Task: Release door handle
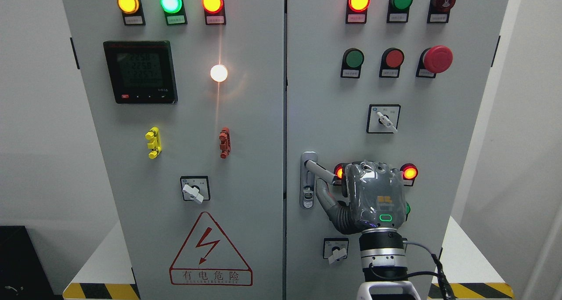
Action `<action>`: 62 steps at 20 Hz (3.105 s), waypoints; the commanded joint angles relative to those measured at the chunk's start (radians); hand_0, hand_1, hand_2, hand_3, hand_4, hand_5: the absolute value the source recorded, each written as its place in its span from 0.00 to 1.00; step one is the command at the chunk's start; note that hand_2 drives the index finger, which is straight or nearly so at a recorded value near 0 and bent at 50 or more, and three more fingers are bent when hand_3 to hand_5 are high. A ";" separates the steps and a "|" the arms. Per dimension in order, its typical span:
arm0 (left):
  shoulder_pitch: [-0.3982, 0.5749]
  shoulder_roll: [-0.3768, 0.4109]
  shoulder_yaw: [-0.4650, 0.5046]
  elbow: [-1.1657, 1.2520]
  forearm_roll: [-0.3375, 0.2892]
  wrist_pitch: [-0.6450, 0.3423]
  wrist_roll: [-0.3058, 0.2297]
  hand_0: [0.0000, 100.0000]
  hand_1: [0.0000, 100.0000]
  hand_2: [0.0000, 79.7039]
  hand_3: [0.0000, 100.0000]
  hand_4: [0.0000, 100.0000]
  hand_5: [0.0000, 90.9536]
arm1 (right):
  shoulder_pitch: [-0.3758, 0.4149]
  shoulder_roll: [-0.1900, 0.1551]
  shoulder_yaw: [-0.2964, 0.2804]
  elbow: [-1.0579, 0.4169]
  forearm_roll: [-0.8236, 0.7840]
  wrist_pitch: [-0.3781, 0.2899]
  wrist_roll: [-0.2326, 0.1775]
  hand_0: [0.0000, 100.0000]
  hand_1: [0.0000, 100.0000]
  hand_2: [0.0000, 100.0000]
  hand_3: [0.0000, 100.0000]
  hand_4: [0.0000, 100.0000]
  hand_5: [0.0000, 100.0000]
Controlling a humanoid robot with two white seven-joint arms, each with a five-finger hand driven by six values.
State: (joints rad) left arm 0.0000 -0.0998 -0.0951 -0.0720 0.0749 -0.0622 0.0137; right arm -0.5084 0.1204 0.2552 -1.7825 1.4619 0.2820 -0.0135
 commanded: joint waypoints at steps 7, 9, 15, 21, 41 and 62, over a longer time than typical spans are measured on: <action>0.017 0.000 0.000 0.000 0.000 -0.001 0.000 0.12 0.56 0.00 0.00 0.00 0.00 | -0.006 -0.001 -0.002 -0.002 0.000 0.000 -0.003 0.43 0.38 0.93 1.00 1.00 1.00; 0.017 0.000 0.000 0.000 0.000 -0.001 0.000 0.12 0.56 0.00 0.00 0.00 0.00 | -0.007 -0.001 -0.002 -0.002 0.000 0.000 -0.003 0.43 0.38 0.92 1.00 1.00 1.00; 0.017 0.000 0.000 0.000 0.000 -0.001 0.000 0.12 0.56 0.00 0.00 0.00 0.00 | -0.007 -0.001 -0.007 -0.002 0.000 -0.001 -0.003 0.43 0.37 0.92 1.00 1.00 1.00; 0.017 0.000 0.000 0.000 0.000 -0.001 0.000 0.12 0.56 0.00 0.00 0.00 0.00 | -0.002 -0.004 -0.007 -0.008 -0.002 -0.003 -0.003 0.44 0.37 0.92 1.00 1.00 1.00; 0.017 0.000 0.000 0.000 0.000 -0.001 0.000 0.12 0.56 0.00 0.00 0.00 0.00 | 0.263 -0.036 -0.125 -0.204 -0.014 -0.207 -0.094 0.49 0.33 0.81 1.00 0.96 0.96; 0.017 0.000 0.000 0.000 0.000 -0.001 0.000 0.12 0.56 0.00 0.00 0.00 0.00 | 0.369 -0.034 -0.496 -0.284 -0.285 -0.733 -0.036 0.53 0.23 0.19 0.23 0.19 0.00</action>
State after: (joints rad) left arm 0.0000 -0.0997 -0.0951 -0.0721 0.0750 -0.0622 0.0137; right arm -0.1459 0.0913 -0.0833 -2.0319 1.2570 -0.3995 -0.0720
